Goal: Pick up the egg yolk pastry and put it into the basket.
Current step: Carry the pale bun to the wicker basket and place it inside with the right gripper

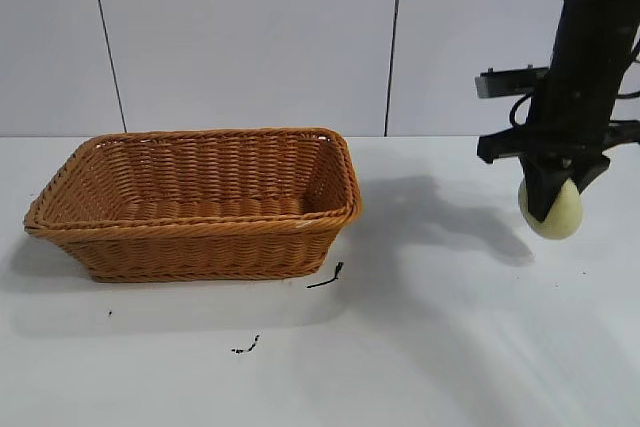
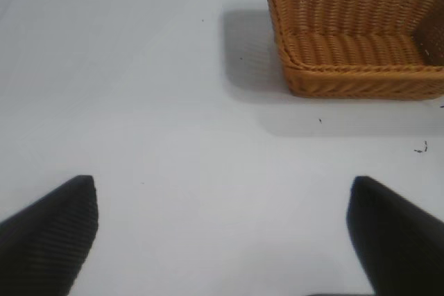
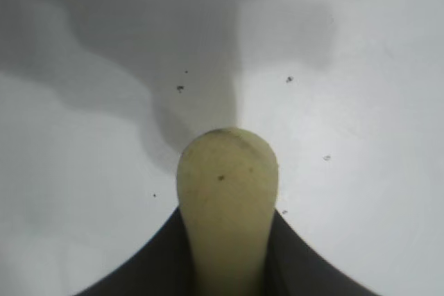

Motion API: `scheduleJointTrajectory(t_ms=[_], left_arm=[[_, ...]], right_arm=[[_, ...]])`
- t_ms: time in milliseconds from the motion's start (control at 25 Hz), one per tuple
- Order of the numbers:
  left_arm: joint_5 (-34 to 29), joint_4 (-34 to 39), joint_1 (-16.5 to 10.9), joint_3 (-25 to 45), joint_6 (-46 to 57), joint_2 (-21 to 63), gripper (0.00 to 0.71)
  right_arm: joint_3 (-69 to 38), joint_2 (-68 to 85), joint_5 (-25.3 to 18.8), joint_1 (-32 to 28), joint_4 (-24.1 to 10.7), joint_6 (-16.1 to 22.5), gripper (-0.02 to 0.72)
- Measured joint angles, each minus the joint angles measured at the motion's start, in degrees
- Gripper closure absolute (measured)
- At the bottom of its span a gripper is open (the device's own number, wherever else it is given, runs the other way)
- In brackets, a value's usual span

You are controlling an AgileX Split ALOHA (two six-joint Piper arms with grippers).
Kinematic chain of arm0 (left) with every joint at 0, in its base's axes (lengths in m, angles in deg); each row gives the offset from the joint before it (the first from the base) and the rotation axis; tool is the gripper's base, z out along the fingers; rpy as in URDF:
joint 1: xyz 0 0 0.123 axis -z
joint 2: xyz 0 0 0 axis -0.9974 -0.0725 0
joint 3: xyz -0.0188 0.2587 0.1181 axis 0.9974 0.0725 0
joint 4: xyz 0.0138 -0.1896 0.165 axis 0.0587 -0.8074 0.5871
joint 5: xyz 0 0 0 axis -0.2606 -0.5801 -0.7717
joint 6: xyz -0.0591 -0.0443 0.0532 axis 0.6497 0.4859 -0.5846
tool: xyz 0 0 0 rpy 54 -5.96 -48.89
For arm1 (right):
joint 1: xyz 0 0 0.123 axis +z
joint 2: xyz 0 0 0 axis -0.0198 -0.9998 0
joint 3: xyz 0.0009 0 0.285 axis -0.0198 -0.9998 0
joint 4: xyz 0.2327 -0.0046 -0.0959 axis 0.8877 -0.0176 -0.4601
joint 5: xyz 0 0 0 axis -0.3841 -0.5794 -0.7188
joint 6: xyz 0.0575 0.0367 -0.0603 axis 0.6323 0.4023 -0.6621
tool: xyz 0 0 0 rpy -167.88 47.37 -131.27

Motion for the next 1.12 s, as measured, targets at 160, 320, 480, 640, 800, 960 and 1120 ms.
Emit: scheduleJointTrajectory(t_ms=[160,320,480,640,800,960,1120], left_arm=[[0.0,0.0,0.0,0.0,0.0,0.0,0.014],[0.0,0.0,0.0,0.0,0.0,0.0,0.014],[0.0,0.0,0.0,0.0,0.0,0.0,0.014],[0.0,0.0,0.0,0.0,0.0,0.0,0.014],[0.0,0.0,0.0,0.0,0.0,0.0,0.014],[0.0,0.0,0.0,0.0,0.0,0.0,0.014],[0.0,0.0,0.0,0.0,0.0,0.0,0.014]], right_arm=[[7.6,3.3,-6.7,0.0,0.0,0.0,0.587],[13.6,4.0,-9.5,0.0,1.0,0.0,0.587],[15.4,4.0,-9.7,0.2,4.1,0.0,0.587],[16.1,4.0,-9.1,3.3,4.3,0.0,0.587],[20.2,2.5,-8.9,9.1,4.3,0.1,0.587],[25.8,-0.1,-9.7,14.0,4.0,0.4,0.587],[34.6,-4.7,-10.1,21.0,3.4,0.6,0.587]])
